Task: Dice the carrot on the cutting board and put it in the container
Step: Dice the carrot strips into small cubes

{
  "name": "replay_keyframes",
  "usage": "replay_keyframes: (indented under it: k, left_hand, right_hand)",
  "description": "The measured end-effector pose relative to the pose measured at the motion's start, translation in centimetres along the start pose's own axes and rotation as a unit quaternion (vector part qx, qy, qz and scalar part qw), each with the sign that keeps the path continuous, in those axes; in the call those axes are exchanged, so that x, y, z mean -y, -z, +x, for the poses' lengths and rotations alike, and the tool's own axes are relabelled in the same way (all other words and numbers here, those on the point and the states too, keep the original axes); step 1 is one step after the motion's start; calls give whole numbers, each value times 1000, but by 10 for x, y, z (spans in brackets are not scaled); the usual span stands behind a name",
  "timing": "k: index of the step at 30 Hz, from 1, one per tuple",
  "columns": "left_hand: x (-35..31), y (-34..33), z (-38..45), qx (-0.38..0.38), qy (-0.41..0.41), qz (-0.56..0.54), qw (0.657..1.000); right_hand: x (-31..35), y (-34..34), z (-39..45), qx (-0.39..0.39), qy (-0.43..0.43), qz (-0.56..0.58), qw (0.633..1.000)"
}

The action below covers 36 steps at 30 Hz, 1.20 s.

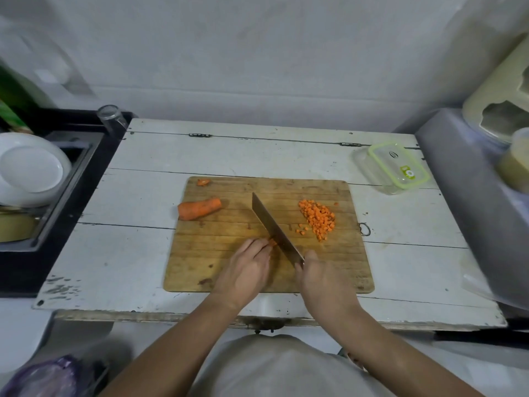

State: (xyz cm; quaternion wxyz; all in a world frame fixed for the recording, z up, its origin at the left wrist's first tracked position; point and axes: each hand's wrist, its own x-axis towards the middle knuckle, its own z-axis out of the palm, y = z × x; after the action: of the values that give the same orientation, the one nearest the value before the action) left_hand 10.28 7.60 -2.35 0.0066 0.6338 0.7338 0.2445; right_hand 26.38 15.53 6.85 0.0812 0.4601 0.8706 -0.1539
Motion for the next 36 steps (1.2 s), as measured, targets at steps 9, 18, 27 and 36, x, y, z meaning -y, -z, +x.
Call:
replay_keyframes:
  k: [9,18,27,36]
  left_hand:
    - [-1,1,-10,-10,1,0,1000]
    - [0,-1,-9,-4,-1,2,1000]
    - [-2,7,-10,0,23,-21,1000]
    - [-3,6,-11,-4,58,-24,998]
  right_hand:
    - [-11,14,5,4,-5,101,995]
    - [0,2,-8,14,-4,23,1000]
    - [4,12,14,16,1,100,995]
    - [-7,11,-14,23,18,52,998]
